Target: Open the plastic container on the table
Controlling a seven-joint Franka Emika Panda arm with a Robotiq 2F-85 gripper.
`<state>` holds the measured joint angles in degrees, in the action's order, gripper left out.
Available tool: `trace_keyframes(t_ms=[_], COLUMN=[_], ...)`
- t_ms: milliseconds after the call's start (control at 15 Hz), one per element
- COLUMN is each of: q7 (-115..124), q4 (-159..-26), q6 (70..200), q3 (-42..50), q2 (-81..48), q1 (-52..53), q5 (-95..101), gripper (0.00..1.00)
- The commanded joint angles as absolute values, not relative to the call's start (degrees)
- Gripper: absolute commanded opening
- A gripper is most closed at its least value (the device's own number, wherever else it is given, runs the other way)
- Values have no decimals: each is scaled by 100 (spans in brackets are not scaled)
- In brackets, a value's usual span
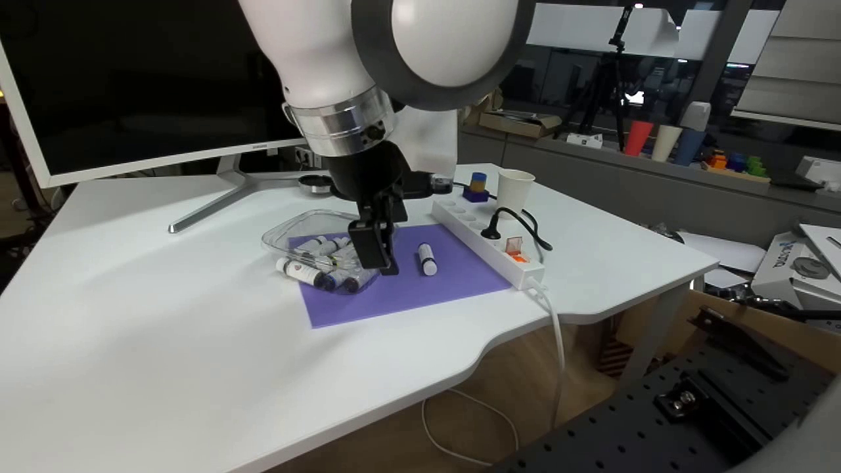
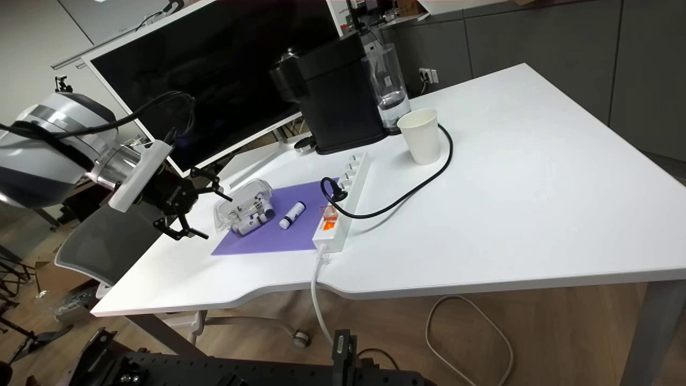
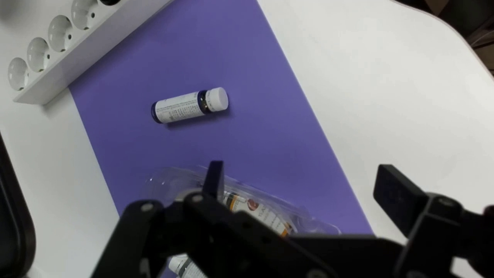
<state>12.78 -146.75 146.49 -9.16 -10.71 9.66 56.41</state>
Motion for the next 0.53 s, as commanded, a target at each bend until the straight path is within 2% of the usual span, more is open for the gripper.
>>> trace_keyframes(t_ms=[0,467], q7=[1819,2191], q4=[-14354,-14015], q6=[14630,14673], q3=[-780,-779], q2=[-1369,-1781], q1=[1136,1202], q5=[6298,6876], gripper=[100,100])
